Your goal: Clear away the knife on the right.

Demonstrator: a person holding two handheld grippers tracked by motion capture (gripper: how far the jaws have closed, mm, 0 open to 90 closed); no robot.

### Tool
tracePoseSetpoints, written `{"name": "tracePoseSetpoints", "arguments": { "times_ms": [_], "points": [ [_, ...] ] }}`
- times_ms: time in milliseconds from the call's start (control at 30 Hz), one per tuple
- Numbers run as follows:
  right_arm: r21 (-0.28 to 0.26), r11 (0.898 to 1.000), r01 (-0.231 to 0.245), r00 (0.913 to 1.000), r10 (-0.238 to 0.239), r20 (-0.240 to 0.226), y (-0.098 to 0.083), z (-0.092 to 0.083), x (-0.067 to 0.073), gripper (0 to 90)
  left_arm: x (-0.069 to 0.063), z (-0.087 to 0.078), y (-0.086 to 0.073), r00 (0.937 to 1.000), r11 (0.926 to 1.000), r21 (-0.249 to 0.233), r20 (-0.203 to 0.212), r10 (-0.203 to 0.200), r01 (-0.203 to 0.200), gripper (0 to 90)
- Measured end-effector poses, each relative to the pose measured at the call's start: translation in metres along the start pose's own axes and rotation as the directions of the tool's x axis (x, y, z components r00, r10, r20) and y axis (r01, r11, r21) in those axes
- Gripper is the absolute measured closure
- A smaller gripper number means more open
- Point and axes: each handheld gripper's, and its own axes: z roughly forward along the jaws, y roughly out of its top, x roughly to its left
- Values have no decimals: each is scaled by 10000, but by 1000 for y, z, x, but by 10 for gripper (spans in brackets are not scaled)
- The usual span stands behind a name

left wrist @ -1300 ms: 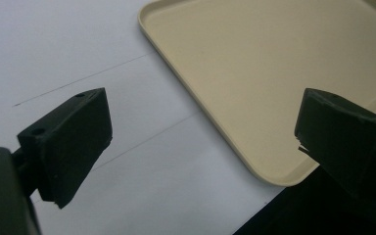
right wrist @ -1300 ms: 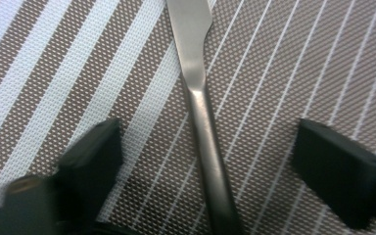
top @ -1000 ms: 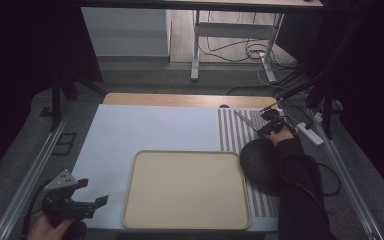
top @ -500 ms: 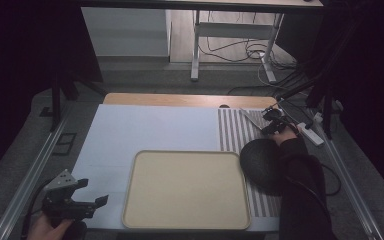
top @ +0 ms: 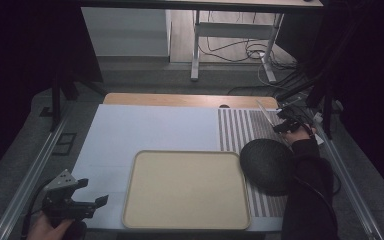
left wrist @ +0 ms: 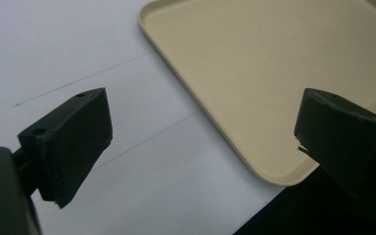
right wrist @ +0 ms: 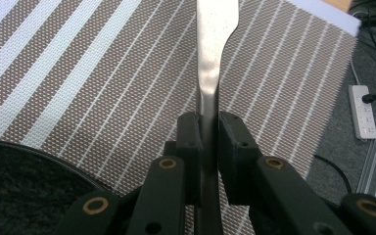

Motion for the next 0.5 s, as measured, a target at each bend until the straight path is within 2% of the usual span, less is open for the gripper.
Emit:
{"name": "tracePoseSetpoints", "arguments": {
  "times_ms": [400, 500],
  "points": [
    [-447, 9985, -303, 9995, 307, 96, -3, -17, -10, 805, 0, 0, 0, 10000, 10000, -1, -16, 24, -24, 67],
    [-665, 9970, -390, 9992, 389, -20, -2, -21, -11, 805, -1, 0, 0, 10000, 10000, 1, -22, 26, -26, 68]
  ]
}}
